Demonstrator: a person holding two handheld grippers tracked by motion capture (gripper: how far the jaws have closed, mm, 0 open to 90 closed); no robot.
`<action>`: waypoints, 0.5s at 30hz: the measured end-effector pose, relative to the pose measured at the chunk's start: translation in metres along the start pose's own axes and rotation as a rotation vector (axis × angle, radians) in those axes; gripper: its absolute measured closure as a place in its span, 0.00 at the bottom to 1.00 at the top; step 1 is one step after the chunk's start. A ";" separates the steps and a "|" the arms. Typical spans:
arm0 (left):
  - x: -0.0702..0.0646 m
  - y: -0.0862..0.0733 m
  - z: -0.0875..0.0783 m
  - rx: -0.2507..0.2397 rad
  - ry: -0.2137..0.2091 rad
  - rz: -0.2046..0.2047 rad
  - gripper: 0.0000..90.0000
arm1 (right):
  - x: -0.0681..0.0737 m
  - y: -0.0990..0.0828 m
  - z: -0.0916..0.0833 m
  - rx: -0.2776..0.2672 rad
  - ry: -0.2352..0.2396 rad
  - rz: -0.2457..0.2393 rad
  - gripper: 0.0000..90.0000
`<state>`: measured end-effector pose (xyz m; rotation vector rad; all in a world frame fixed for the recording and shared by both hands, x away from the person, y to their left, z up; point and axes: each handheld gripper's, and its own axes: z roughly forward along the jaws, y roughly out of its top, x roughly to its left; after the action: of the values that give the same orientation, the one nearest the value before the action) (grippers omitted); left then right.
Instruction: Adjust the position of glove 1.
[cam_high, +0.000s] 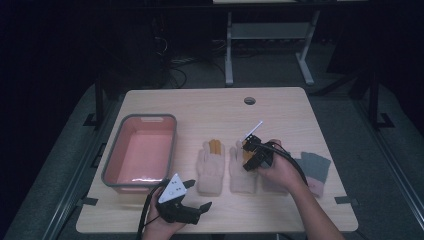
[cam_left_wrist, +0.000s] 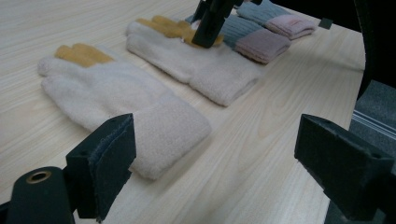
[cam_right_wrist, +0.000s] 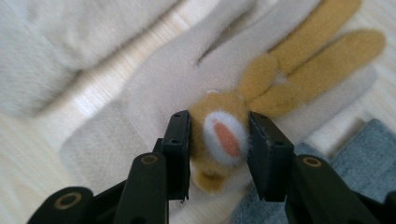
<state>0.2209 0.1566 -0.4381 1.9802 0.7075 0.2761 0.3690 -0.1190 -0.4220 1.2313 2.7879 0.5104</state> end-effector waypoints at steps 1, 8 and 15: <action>0.000 0.000 0.000 -0.001 0.000 0.001 0.14 | 0.000 0.000 -0.002 -0.006 0.001 -0.003 0.69; -0.001 0.000 -0.001 -0.012 0.002 -0.001 0.14 | 0.004 0.001 -0.018 -0.034 0.005 -0.006 0.69; -0.002 0.000 -0.002 -0.014 0.004 0.001 0.14 | 0.008 0.003 -0.031 -0.052 -0.004 -0.006 0.70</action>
<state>0.2185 0.1569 -0.4365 1.9667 0.7059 0.2852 0.3603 -0.1201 -0.3913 1.2126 2.7553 0.5754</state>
